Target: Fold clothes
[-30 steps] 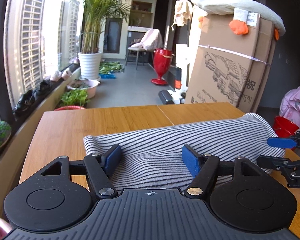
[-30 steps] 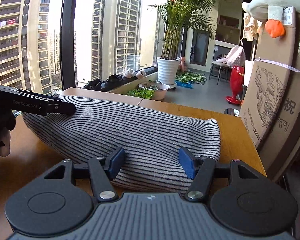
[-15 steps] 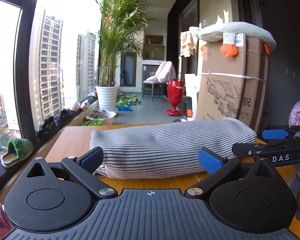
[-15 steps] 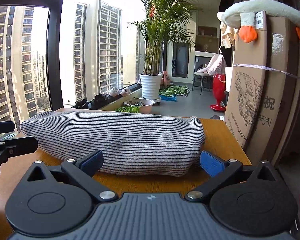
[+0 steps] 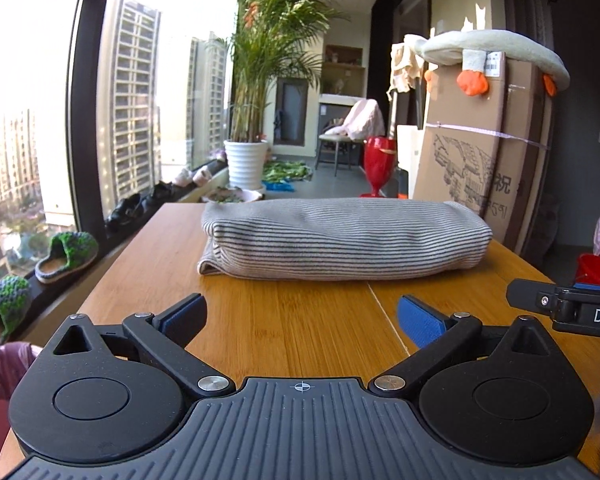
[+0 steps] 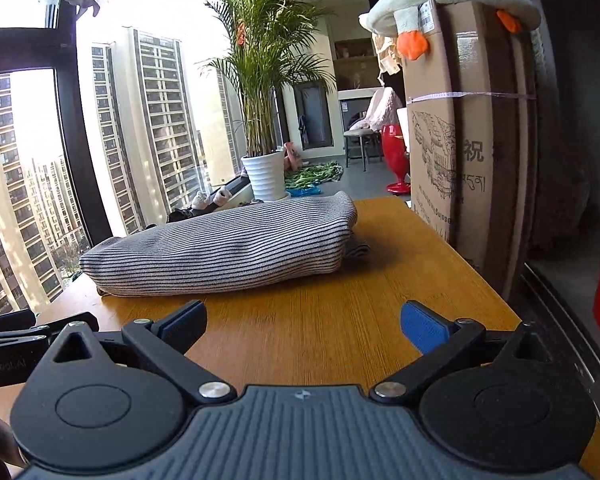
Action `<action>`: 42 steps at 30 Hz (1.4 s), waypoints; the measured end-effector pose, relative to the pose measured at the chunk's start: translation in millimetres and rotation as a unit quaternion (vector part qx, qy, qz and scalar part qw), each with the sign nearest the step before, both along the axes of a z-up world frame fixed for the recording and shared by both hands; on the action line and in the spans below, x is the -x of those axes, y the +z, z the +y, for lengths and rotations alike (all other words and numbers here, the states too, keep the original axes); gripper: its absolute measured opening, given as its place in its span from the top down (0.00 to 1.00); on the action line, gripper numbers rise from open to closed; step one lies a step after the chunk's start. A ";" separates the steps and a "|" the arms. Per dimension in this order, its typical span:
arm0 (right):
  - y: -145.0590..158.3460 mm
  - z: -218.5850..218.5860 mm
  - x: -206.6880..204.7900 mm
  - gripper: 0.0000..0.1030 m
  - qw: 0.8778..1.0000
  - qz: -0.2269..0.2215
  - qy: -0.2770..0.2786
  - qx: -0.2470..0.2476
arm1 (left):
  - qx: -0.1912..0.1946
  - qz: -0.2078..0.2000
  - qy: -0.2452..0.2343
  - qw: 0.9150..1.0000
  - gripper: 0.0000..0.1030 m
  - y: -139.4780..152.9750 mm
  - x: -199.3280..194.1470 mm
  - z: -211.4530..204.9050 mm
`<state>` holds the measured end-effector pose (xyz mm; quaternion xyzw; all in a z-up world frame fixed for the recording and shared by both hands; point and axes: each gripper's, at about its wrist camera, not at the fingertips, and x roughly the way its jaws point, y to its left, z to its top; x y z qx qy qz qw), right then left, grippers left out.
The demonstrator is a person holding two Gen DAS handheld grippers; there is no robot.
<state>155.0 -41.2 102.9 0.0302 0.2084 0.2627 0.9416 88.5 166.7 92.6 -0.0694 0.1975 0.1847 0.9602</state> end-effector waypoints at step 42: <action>4.4 19.1 13.5 0.00 0.999 -0.003 0.020 0.040 | 0.015 0.027 -0.004 1.000 0.00 -4.4 1.5 -3.4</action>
